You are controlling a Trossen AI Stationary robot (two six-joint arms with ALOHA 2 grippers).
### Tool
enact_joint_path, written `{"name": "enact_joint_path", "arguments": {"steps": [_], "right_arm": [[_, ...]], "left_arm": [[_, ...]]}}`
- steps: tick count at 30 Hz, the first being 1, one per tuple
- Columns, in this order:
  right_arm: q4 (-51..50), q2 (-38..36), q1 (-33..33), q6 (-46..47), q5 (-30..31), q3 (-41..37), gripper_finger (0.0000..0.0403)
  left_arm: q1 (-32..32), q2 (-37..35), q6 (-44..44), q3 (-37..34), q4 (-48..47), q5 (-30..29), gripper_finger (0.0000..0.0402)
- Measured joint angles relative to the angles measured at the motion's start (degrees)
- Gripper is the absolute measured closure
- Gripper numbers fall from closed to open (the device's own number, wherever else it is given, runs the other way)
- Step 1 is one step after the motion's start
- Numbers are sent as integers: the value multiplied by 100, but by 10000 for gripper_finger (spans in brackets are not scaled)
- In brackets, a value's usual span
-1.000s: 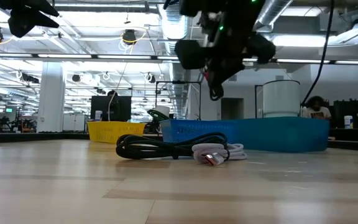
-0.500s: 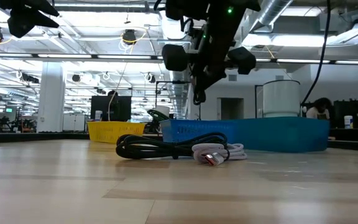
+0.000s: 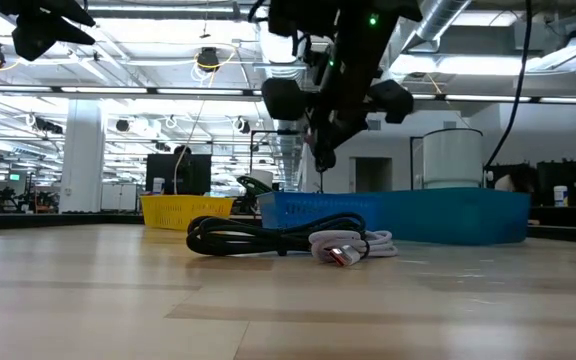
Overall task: Pick and place items into bin
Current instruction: Put the black USB cable with the red tie into the blue bin, then put the black USB cable into the blue bin
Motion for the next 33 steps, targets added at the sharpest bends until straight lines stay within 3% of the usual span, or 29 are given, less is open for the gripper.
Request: {"name": "enact_joint_path", "arguments": {"steps": [16,29,33], "right_arm": [[624,8,-35,94,-287,-632,337],[683,6,-31,48,-272,-643,246],[685,6,9,28,-73,-643,235]], "left_arm": [[-2,0,0,0,2,2,267],[0,0,0,0,2,1,267],[0,0,0,0,2,0,267]]}}
